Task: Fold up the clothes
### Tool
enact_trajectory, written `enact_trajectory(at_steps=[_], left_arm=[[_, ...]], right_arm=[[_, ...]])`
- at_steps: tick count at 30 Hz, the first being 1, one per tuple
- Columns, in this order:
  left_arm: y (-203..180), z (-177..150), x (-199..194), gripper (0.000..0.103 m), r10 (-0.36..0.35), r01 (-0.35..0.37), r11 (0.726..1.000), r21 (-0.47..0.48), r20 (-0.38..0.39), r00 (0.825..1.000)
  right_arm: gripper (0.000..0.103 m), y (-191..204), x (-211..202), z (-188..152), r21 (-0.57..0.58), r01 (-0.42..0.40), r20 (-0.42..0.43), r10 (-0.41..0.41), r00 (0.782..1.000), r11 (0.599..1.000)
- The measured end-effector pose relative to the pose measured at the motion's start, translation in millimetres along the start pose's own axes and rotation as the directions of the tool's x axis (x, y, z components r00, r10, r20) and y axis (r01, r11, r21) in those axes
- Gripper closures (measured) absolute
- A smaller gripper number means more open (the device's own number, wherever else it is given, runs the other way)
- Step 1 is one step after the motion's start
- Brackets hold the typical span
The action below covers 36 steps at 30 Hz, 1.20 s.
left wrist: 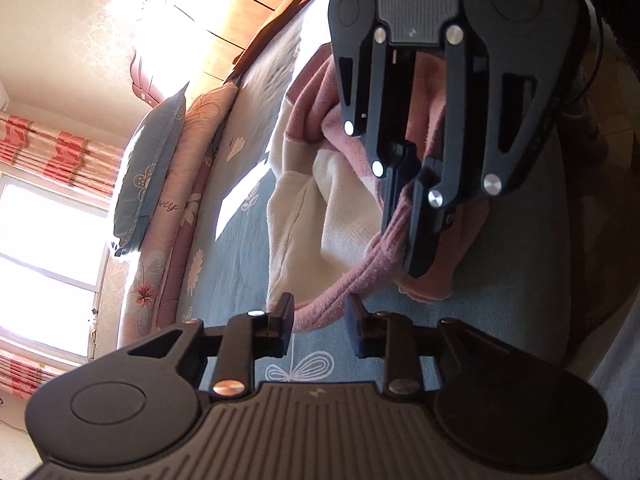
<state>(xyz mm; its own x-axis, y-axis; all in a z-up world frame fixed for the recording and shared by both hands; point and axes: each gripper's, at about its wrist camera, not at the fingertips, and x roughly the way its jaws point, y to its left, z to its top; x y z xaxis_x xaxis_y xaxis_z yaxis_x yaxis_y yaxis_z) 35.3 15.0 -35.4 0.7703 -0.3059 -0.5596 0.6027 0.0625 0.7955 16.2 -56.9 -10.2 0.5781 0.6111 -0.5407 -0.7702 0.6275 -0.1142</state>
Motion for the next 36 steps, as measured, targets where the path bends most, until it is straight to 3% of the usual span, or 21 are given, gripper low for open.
enact_trajectory(at_steps=[3, 7, 11, 13, 15, 16, 19, 22, 25, 30, 36], left_arm=[[-13.9, 7.1, -7.0, 0.055, -0.047, 0.044, 0.994, 0.102, 0.031, 0.998], [-31.6, 22.0, -10.1, 0.054, -0.084, 0.063, 0.960, 0.274, 0.066, 0.994], [-38.8, 36.5, -6.5, 0.052, -0.152, 0.115, 0.917, 0.382, 0.068, 0.986], [-44.4, 44.2, -5.2, 0.058, -0.194, 0.158, 0.888, 0.433, 0.040, 0.980], [-47.7, 48.5, -1.8, 0.086, -0.205, 0.178, 0.875, 0.451, 0.012, 0.979], [-47.6, 50.1, 0.4, 0.087, -0.205, 0.181, 0.876, 0.447, 0.004, 0.979], [-36.8, 52.8, 1.8, 0.090, -0.169, 0.151, 0.922, 0.358, 0.020, 0.985], [-13.8, 55.2, -0.9, 0.090, -0.091, 0.081, 0.975, 0.206, 0.037, 0.995], [17.0, 61.3, -4.0, 0.090, 0.002, -0.003, 1.000, 0.022, 0.064, 0.998], [76.3, 81.7, 0.8, 0.089, 0.087, -0.057, 0.965, -0.255, 0.109, 0.990], [140.5, 111.6, 33.5, 0.089, 0.178, -0.097, 0.868, -0.487, 0.122, 0.977]], right_arm=[[0.091, 5.1, -11.9, -9.1, -0.058, -0.010, -0.019, 0.009, 1.000, 0.998], [0.091, 9.4, -26.9, -9.8, -0.110, -0.039, -0.036, 0.035, 0.999, 0.993], [0.091, 16.2, -42.1, -8.5, -0.173, -0.090, -0.048, 0.083, 0.995, 0.981], [0.091, 18.8, -48.3, -9.1, -0.194, -0.113, -0.061, 0.103, 0.993, 0.974], [0.091, 19.9, -50.5, -12.1, -0.196, -0.119, -0.071, 0.106, 0.992, 0.974], [0.091, 19.3, -51.1, -13.9, -0.187, -0.116, -0.073, 0.104, 0.992, 0.976], [0.088, 11.1, -51.5, -16.9, -0.120, -0.101, -0.068, 0.094, 0.993, 0.988], [0.082, -7.5, -60.9, -19.9, -0.001, -0.081, -0.023, 0.081, 0.996, 0.997], [0.074, -30.5, -78.4, -27.0, 0.130, -0.040, 0.035, 0.035, 0.999, 0.991], [0.062, -59.8, -115.9, -51.3, 0.273, 0.103, 0.077, -0.128, 0.989, 0.956], [0.049, -79.3, -149.7, -85.6, 0.365, 0.245, 0.043, -0.280, 0.959, 0.898]])
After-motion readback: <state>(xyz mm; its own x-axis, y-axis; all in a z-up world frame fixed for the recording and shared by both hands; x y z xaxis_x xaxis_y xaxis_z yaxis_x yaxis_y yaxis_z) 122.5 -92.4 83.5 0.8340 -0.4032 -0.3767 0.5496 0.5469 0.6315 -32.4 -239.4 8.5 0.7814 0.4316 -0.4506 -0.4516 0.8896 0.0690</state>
